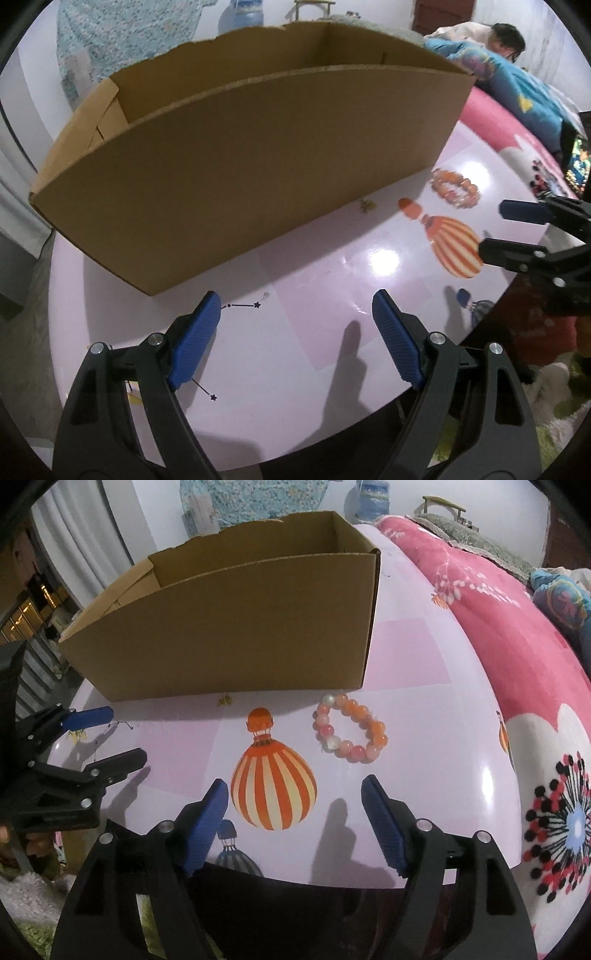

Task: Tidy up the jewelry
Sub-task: 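Withdraw both tools from the box back over the table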

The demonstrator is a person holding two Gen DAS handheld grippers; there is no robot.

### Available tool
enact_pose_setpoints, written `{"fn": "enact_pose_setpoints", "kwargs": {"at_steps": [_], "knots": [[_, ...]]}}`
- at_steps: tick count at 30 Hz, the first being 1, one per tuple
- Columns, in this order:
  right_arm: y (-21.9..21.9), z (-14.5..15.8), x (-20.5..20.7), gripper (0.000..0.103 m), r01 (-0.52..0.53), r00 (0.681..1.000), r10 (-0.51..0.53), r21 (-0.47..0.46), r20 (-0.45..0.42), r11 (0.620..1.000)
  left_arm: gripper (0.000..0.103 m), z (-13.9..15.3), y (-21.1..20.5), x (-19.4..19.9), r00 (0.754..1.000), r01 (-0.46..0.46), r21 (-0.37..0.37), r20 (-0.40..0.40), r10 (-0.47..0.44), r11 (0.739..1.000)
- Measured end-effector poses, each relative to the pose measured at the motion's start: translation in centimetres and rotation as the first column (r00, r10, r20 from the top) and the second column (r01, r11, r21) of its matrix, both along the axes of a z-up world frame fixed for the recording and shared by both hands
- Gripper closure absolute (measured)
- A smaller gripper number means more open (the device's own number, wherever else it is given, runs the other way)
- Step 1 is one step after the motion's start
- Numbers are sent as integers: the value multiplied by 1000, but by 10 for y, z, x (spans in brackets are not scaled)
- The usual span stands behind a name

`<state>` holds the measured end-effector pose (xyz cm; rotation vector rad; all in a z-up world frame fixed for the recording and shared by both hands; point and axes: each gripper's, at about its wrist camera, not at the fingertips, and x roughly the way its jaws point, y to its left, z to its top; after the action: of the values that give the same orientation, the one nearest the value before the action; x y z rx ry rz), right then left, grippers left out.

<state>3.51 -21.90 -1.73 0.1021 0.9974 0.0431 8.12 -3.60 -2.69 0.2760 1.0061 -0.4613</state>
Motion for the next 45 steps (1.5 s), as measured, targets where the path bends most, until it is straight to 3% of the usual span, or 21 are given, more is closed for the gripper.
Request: {"fn": "enact_pose_setpoints", "kwargs": {"at_steps": [9,22,45], "knots": [[-1,-8,-4,30,26,999,-27,-37,-29,999,21,-10,-4,7,998,-53,47,-37,55,997],[-4,-18,-3,24,32,998,-34,-38,-46,999,13,-14,2,18,992,-104,35,-61,106,994],[-4,-20,-3,22,24,999,-26,-43,-45,999,8,-13,6,19,989,-128,40,-65,130,991]]}}
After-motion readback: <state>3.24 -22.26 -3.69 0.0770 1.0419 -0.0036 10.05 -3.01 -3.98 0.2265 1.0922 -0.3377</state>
